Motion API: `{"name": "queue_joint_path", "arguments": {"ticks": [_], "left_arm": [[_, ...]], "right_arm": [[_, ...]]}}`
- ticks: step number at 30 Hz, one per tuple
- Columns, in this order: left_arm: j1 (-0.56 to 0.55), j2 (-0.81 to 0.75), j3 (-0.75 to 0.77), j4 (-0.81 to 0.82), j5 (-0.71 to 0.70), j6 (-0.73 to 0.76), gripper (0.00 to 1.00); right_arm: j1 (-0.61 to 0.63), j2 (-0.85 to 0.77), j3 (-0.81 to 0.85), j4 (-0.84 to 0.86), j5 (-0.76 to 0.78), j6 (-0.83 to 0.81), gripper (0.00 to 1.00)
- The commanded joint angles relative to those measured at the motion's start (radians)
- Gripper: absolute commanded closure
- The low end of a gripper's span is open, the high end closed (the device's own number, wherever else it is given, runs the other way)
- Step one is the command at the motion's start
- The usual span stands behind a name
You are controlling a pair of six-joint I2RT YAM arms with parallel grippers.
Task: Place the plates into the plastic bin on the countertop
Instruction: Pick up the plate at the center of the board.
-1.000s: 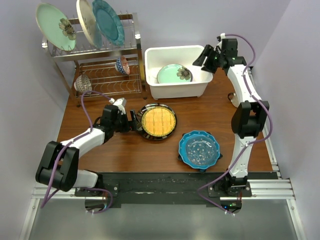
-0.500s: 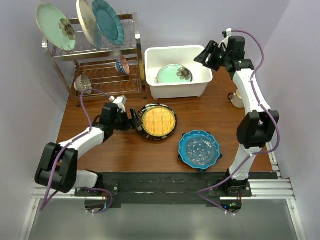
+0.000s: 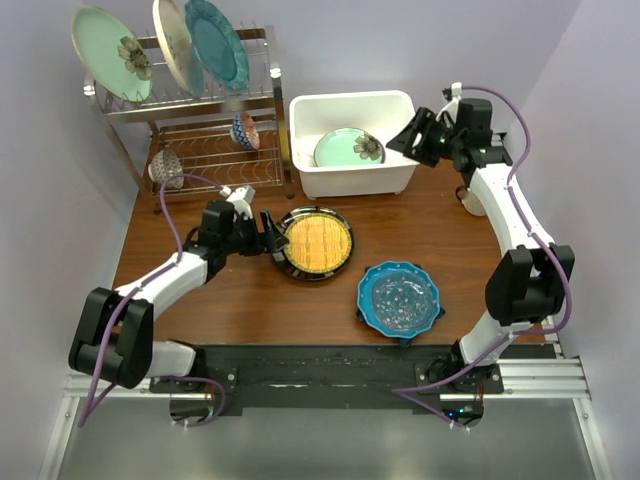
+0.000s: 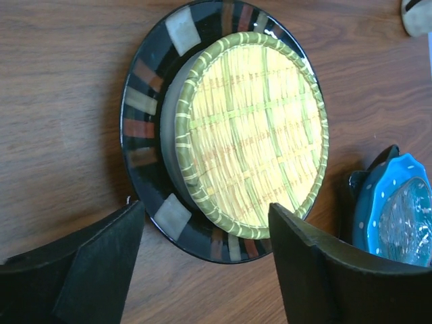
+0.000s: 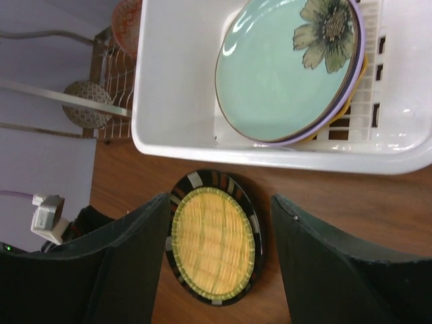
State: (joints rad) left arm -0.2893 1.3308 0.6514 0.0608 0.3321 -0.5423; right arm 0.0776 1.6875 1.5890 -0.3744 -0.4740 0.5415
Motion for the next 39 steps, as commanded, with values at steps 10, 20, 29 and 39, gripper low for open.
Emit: {"name": "queue_joint_path", "arguments": {"ticks": [10,20,29,39], "left_arm": [[-0.025,0.06,0.062,0.076,0.065,-0.022,0.34],[-0.034,0.149,0.068,0.125,0.047,-0.031,0.43],[-0.047,0.232,0.082,0.155,0.047,-0.036,0.55],[-0.076,0.274,0.093,0.174,0.044,-0.045,0.84]], "right_arm": [[0.074,-0.134,-0.227,0.065,-0.045,-0.026,0.39],[0.159,-0.14,-0.372,0.1,-0.031,-0.029,0.4],[0.18,-0.123,-0.46,0.146,-0.041,-0.028,0.43],[0.188,-0.092,-0.5,0.17,-0.057,-0.029,0.46]]}}
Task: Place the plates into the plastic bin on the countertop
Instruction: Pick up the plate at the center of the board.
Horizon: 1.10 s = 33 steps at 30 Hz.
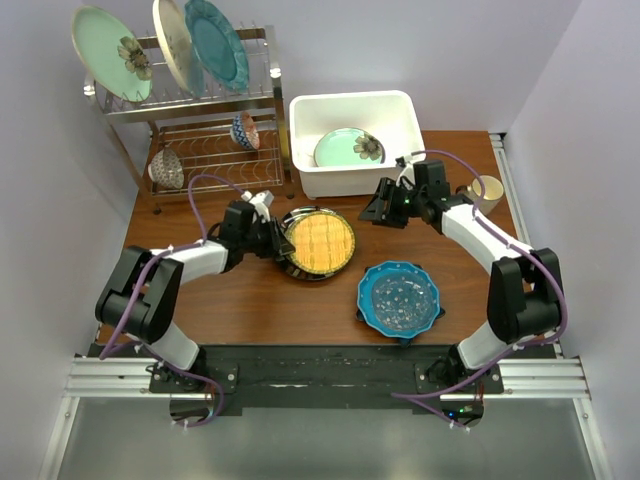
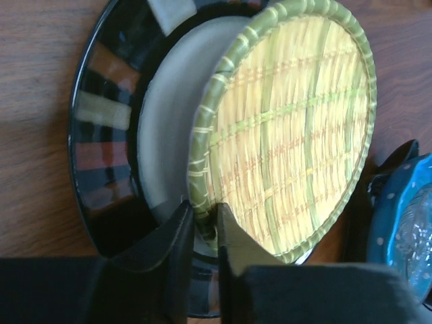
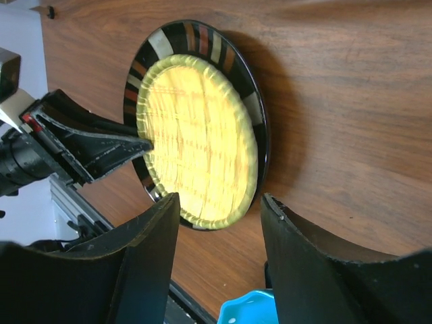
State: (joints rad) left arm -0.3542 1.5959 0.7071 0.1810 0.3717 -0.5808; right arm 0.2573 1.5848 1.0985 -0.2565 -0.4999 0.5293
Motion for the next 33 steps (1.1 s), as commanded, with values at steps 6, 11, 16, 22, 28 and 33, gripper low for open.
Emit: {"name": "queue_joint_path", "arguments": {"ticks": [6,11,16,22,28,33], "left_arm": [[-0.012,-0.001,0.037,0.049,-0.005,-0.013,1.0],[-0.011,-0.011,0.035,0.063,0.021,-0.031,1.0],[-0.009,-0.042,0.037,0.068,0.032,-0.047,1.0],[0.004,-0.106,0.026,0.074,0.035,-0.07,1.0],[0.024,-0.16,0.022,0.08,0.05,-0.094,1.0],[0.037,-0.185,0.002,0.129,0.093,-0.142,1.0]], "right_arm": [[0.011,0.026,-0.028,0.066,-0.04,-0.015,0.47],[0.011,0.035,-0.043,0.071,-0.045,-0.018,0.47],[0.01,0.052,-0.048,0.086,-0.075,-0.017,0.47],[0.011,0.064,-0.06,0.122,-0.118,-0.011,0.47],[0.011,0.079,-0.061,0.126,-0.15,-0.026,0.46],[0.01,0.107,-0.075,0.174,-0.196,-0.008,0.46]]}}
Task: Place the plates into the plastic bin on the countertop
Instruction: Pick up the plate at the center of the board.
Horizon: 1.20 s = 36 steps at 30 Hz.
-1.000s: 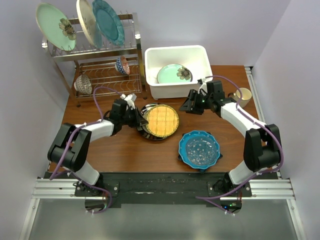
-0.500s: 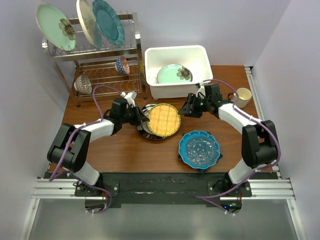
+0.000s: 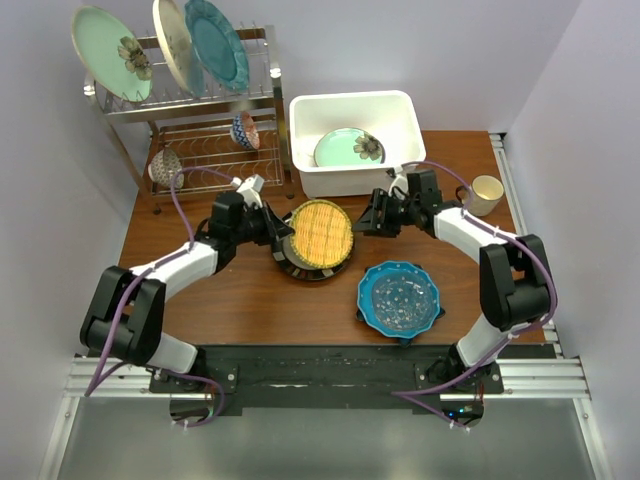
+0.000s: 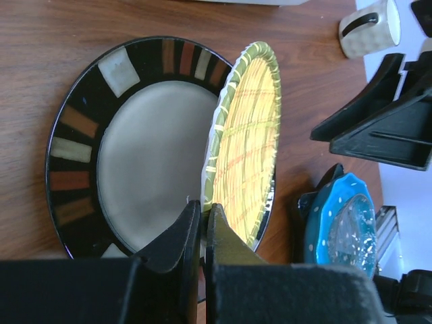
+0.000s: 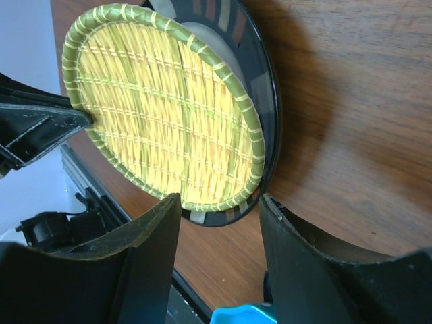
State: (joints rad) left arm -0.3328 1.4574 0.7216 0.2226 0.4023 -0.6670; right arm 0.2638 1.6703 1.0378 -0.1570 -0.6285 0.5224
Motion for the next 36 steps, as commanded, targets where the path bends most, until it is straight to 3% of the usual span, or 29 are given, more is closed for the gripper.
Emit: {"name": "queue_joint_path", "arguments": {"ticks": [1,16,30,33,36], "left_arm": [[0.02,-0.048,-0.019,0.109,0.081,-0.063,1.0],[0.06,-0.078,-0.088,0.376,0.269,-0.213,1.0],[0.071,-0.045,-0.116,0.457,0.32,-0.241,1.0],[0.071,-0.037,-0.119,0.466,0.325,-0.244,1.0],[0.069,-0.034,-0.122,0.468,0.323,-0.241,1.0]], "right_arm": [[0.005,0.025,-0.018,0.079,-0.071,0.004,0.46],[0.005,0.043,-0.036,0.149,-0.152,0.022,0.46],[0.0,0.052,-0.105,0.411,-0.307,0.157,0.48],[0.0,0.051,-0.113,0.455,-0.332,0.183,0.51],[0.0,0.051,-0.116,0.47,-0.349,0.191,0.61]]}}
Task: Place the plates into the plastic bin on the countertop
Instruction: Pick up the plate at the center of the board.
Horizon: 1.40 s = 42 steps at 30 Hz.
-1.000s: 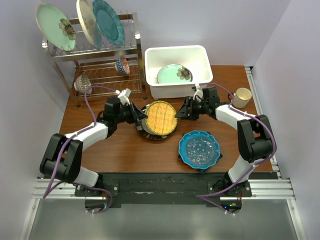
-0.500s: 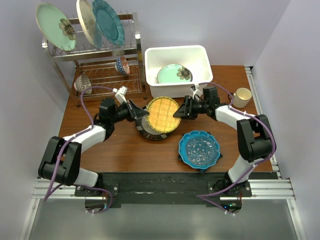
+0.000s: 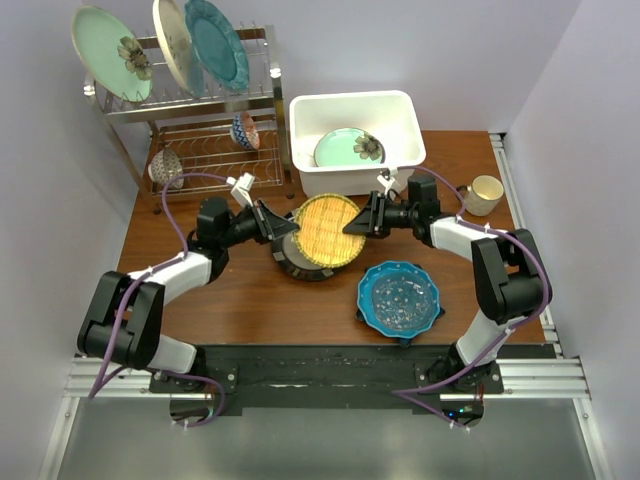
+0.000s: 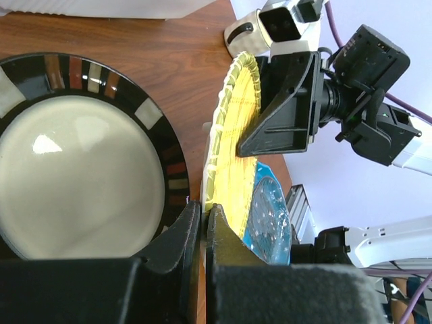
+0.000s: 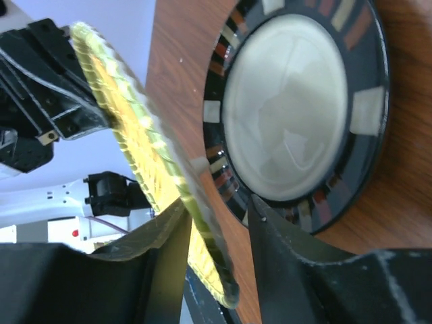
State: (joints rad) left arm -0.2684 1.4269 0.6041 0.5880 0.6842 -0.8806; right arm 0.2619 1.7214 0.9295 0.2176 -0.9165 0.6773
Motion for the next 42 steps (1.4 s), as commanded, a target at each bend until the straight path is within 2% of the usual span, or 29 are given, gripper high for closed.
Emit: {"name": "queue_joint_path", "arguments": {"ticks": [1,3,4,5,7,12,15,16,18,19,22,33,39,42], "left_arm": [[0.006,-0.002,-0.006,0.102,0.04,-0.024,1.0],[0.006,0.001,-0.004,0.095,0.038,-0.015,1.0],[0.006,0.004,-0.004,0.089,0.035,-0.011,1.0],[0.006,0.006,-0.004,0.084,0.032,-0.003,1.0],[0.006,0.006,-0.004,0.066,0.025,0.009,1.0],[0.006,-0.014,0.002,-0.019,-0.029,0.064,0.98],[0.006,-0.037,0.031,-0.135,-0.095,0.133,0.82],[0.006,-0.052,0.037,-0.166,-0.115,0.153,0.7],[0.006,-0.068,0.055,-0.244,-0.17,0.201,0.58],[0.006,-0.081,0.062,-0.264,-0.187,0.213,0.49],[0.006,-0.111,0.072,-0.326,-0.242,0.246,0.4],[0.006,-0.209,0.085,-0.484,-0.449,0.321,0.25],[0.006,-0.232,0.115,-0.639,-0.658,0.353,0.24],[0.006,-0.235,0.131,-0.691,-0.719,0.374,0.24]], "right_arm": [[0.002,0.0,-0.009,0.104,-0.065,0.041,0.71],[0.002,0.0,-0.014,0.112,-0.07,0.045,0.81],[0.002,0.001,-0.014,0.117,-0.073,0.047,0.9],[0.002,0.0,-0.015,0.118,-0.076,0.048,0.95],[0.002,-0.003,-0.017,0.118,-0.074,0.05,1.0],[0.002,-0.014,-0.02,0.114,-0.07,0.047,1.0],[0.002,-0.023,-0.018,0.105,-0.067,0.045,1.0],[0.0,-0.025,-0.018,0.101,-0.067,0.044,1.0],[0.0,-0.028,-0.015,0.097,-0.065,0.044,1.0],[0.002,-0.029,-0.015,0.091,-0.065,0.041,1.0],[0.002,-0.034,-0.006,0.068,-0.062,0.028,1.0],[0.0,-0.055,0.034,-0.038,-0.028,-0.041,1.0],[0.002,-0.075,0.069,-0.109,0.002,-0.088,1.0],[0.002,-0.082,0.101,-0.158,0.014,-0.107,1.0]]}}
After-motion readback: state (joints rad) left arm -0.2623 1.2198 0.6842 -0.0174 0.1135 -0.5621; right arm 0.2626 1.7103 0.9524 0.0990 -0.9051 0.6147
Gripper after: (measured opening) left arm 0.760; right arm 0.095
